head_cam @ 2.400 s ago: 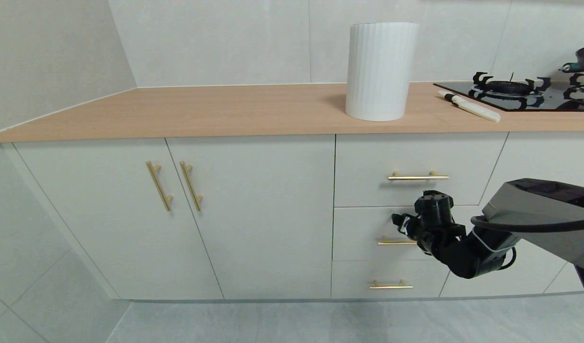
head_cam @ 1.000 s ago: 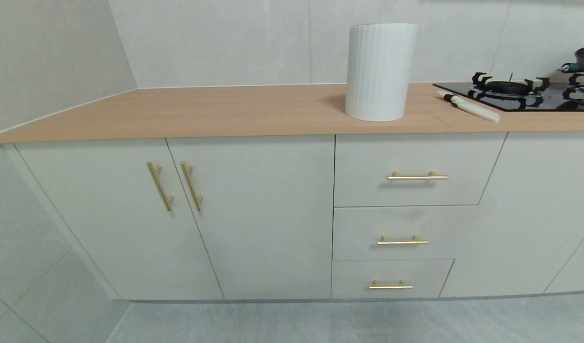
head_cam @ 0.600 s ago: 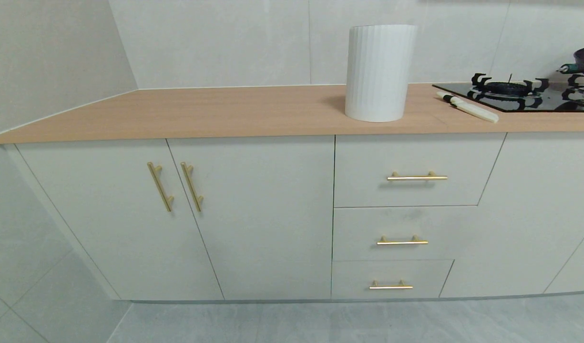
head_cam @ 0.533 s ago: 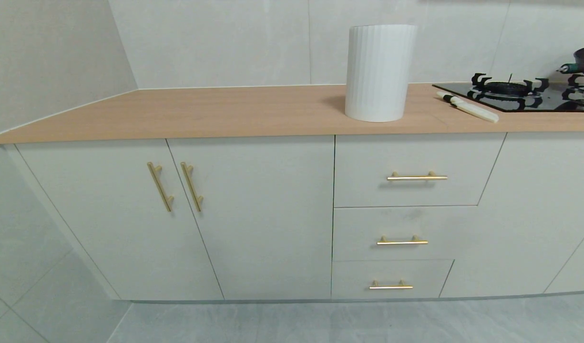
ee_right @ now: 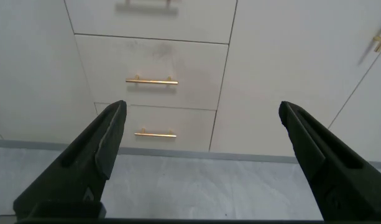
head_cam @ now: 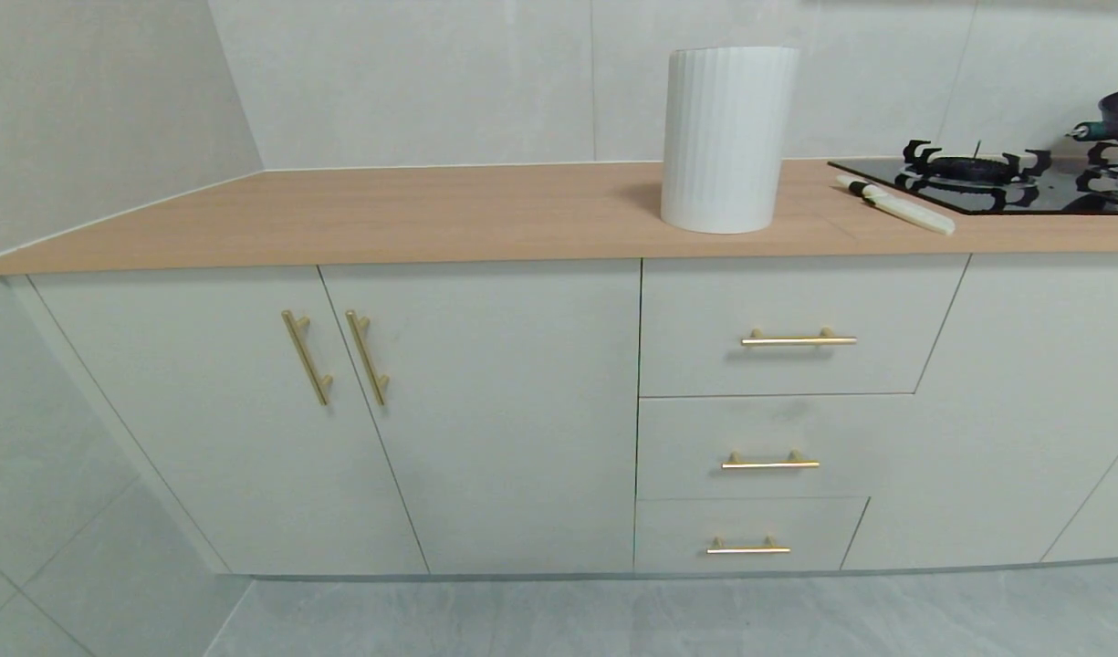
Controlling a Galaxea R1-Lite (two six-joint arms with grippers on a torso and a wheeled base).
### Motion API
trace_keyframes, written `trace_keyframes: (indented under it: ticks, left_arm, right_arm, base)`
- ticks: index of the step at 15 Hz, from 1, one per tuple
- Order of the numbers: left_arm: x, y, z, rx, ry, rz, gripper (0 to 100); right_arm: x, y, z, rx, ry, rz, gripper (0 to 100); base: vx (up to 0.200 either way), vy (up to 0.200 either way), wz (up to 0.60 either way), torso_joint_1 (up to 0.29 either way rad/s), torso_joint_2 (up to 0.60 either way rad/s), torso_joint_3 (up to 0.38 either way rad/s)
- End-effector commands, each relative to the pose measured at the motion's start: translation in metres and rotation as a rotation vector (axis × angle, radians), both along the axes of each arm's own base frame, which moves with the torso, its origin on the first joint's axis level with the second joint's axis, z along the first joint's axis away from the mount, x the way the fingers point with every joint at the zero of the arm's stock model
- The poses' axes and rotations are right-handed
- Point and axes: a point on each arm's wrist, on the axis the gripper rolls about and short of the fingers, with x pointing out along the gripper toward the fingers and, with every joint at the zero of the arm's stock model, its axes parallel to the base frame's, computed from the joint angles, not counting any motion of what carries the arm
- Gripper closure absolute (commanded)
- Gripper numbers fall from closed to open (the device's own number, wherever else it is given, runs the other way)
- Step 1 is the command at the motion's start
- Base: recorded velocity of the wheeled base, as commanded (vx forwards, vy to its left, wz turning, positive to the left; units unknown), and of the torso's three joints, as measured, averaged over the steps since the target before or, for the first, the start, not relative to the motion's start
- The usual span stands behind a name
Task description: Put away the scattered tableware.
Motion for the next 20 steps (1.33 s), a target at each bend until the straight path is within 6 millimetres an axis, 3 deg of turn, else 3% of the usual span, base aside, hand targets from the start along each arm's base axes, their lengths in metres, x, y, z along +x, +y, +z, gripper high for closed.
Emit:
trace_keyframes:
  ticks: [1, 12, 20]
  left_arm:
    - [0.0, 0.0, 0.0001, -0.001, 0.0, 0.001, 0]
    - [0.0, 0.0, -0.0001, 0.001, 0.001, -0.001, 0]
    - [0.0, 0.0, 0.0001, 0.001, 0.0, -0.001, 0]
  right_arm:
    - [0.0003, 0.0, -0.0003, -0.001, 0.003, 0.002, 0]
    - [0.0003, 0.0, -0.0003, -0.003, 0.003, 0.002, 0]
    - [0.0003, 0.0, -0.0003, -0.001, 0.003, 0.002, 0]
  base:
    - [0.0, 0.0, 0.0, 0.0, 0.0, 0.0]
    - [0.0, 0.0, 0.0, 0.0, 0.0, 0.0]
    - [0.2, 0.0, 0.0, 0.002, 0.0, 0.002]
